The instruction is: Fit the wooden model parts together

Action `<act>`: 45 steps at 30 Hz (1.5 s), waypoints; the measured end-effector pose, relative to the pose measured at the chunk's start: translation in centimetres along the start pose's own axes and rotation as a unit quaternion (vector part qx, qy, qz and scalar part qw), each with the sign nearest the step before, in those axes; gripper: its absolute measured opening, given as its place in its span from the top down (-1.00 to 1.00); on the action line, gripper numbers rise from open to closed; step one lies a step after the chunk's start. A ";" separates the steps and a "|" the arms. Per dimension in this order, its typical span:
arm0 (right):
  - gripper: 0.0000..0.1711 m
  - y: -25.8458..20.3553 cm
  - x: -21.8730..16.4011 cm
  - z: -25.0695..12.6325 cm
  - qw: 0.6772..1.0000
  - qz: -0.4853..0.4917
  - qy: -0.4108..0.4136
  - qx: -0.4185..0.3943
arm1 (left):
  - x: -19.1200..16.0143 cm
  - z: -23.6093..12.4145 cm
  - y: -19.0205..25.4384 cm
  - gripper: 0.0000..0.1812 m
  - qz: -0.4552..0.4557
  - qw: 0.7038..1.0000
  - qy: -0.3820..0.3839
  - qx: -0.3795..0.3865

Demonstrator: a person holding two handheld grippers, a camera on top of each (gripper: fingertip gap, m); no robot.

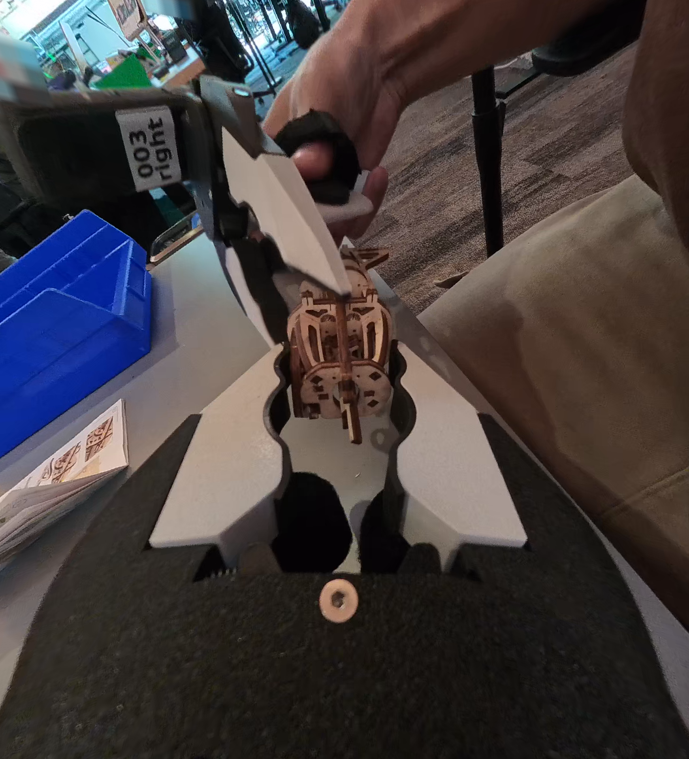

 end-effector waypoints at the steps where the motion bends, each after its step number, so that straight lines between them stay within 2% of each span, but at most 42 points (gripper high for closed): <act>1: 0.50 0.0 0.1 0.3 1.000 0.007 0.003 0.011 | 0.0 0.0 0.0 0.52 0.000 1.000 0.000 0.000; 6: 0.51 0.2 0.0 0.2 0.998 0.030 0.013 0.046 | 0.0 -0.1 0.0 0.51 0.010 1.000 0.005 0.013; 12: 0.52 0.4 -0.1 -0.4 0.999 0.001 0.026 0.046 | -0.6 0.0 -0.5 0.32 -0.008 1.000 -0.004 0.012; 14: 0.51 0.1 0.1 -0.7 0.998 -0.011 0.031 0.047 | -0.7 0.1 -0.5 0.35 -0.013 1.000 -0.007 0.008; 19: 0.52 0.0 -0.1 -0.7 0.999 -0.026 0.024 0.039 | -0.7 -0.1 -0.4 0.56 0.001 1.000 -0.007 0.014; 30: 0.51 -0.2 0.1 -0.8 0.998 -0.023 0.035 0.041 | -0.5 -0.1 -0.5 0.58 0.008 1.000 -0.012 0.021; 36: 0.51 0.4 0.0 -0.8 0.998 -0.001 0.045 0.039 | -0.3 -0.2 -0.5 0.57 0.047 0.997 -0.014 0.058; 45: 0.52 0.4 0.3 -0.9 0.997 0.003 0.063 0.041 | 0.0 -0.3 -1.0 0.58 0.023 0.998 -0.029 0.054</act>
Point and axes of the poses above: each gripper's, where its closed fingertips meet, z out along the fingers, x out of its top, y = z × x across the jaws, the point moved 5 cm from there along -z, back along the fingers
